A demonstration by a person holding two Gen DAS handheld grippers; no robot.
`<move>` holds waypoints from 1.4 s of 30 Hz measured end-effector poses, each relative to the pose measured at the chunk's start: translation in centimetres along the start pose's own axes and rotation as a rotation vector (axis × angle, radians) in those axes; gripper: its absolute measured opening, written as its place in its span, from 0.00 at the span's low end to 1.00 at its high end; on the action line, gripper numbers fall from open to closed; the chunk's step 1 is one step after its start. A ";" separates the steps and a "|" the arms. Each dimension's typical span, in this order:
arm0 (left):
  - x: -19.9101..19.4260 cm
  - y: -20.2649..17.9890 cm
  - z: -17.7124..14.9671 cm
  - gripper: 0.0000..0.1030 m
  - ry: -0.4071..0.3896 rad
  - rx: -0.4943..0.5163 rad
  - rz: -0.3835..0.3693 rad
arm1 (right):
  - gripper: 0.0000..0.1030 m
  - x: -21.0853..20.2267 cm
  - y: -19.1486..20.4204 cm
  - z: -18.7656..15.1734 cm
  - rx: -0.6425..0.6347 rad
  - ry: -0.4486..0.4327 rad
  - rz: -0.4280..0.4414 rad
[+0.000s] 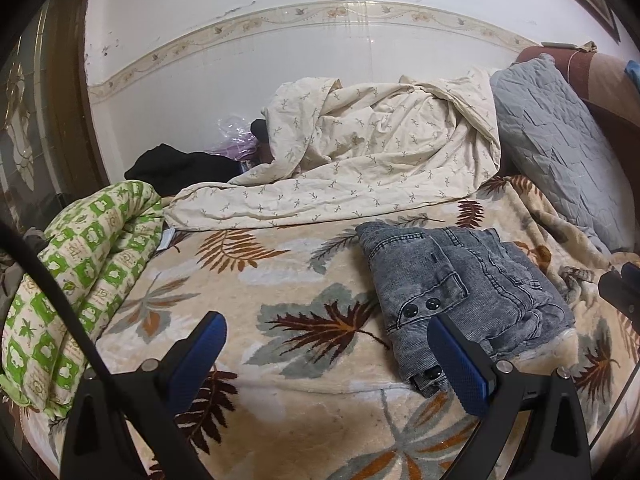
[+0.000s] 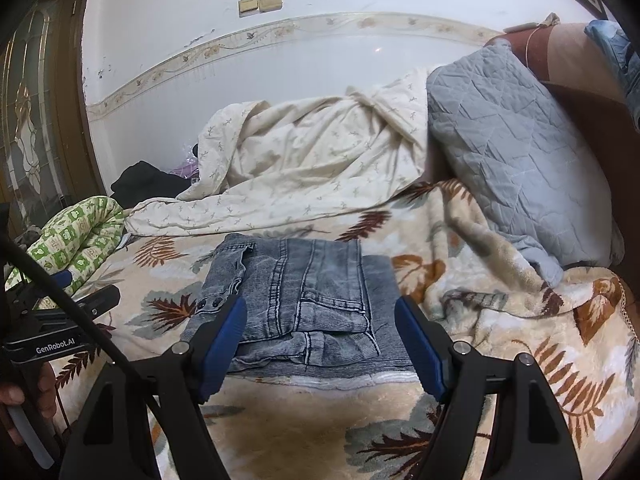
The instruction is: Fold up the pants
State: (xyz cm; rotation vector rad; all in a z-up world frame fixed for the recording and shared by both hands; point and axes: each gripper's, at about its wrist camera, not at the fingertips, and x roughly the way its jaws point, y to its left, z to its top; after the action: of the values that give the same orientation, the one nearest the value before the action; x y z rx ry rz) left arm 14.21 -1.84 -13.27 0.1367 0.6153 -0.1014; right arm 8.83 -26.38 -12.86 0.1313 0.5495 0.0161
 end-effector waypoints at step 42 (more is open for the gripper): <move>1.3 0.0 -0.5 0.99 0.028 0.020 0.003 | 0.75 0.1 0.3 -0.1 -0.008 -0.002 0.009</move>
State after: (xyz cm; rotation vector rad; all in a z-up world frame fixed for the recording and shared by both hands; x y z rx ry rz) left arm 14.94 -1.78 -14.44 0.1581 0.6419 -0.1033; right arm 8.81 -26.08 -12.95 0.1263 0.5471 0.0268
